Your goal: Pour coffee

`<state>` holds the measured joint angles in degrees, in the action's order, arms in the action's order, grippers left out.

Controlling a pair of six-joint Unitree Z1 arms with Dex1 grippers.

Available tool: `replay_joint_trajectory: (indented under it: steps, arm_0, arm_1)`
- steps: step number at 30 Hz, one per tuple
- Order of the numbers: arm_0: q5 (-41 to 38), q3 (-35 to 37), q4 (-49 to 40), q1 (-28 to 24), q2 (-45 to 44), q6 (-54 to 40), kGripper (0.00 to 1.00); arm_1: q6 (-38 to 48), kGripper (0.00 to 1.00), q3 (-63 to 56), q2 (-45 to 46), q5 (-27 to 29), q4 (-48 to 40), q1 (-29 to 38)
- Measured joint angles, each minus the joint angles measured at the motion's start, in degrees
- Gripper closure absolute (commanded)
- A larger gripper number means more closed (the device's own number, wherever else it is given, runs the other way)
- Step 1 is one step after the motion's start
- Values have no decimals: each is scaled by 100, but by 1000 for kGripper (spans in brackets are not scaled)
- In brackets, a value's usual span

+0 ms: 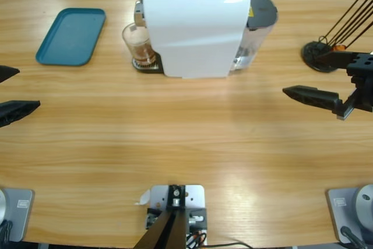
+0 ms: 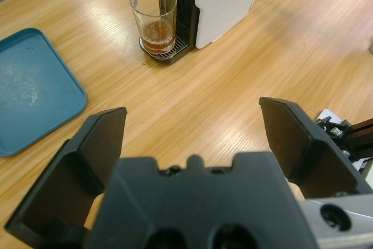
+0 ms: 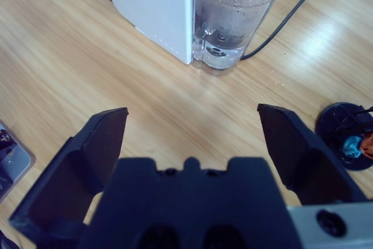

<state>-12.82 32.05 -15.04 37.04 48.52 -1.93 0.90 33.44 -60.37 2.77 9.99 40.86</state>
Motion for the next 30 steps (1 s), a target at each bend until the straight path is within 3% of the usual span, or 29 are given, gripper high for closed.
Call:
replay_joint_trajectory:
  steps: [9,17,24,30]
  arm_0:
    - [7,-1,94,0,4,-62,0]
    - [-1,0,288,-110,204,-709,0]
    - [-1099,124,1060,-820,1241,-1318,0]
    - [-1470,580,1163,-1175,2254,-1882,0]
  arm_1:
    - [0,0,0,-33,0,0,4]
    - [0,0,-3,-160,0,0,13]
    - [0,0,-6,-252,0,0,14]
    - [0,0,-6,-275,0,0,14]
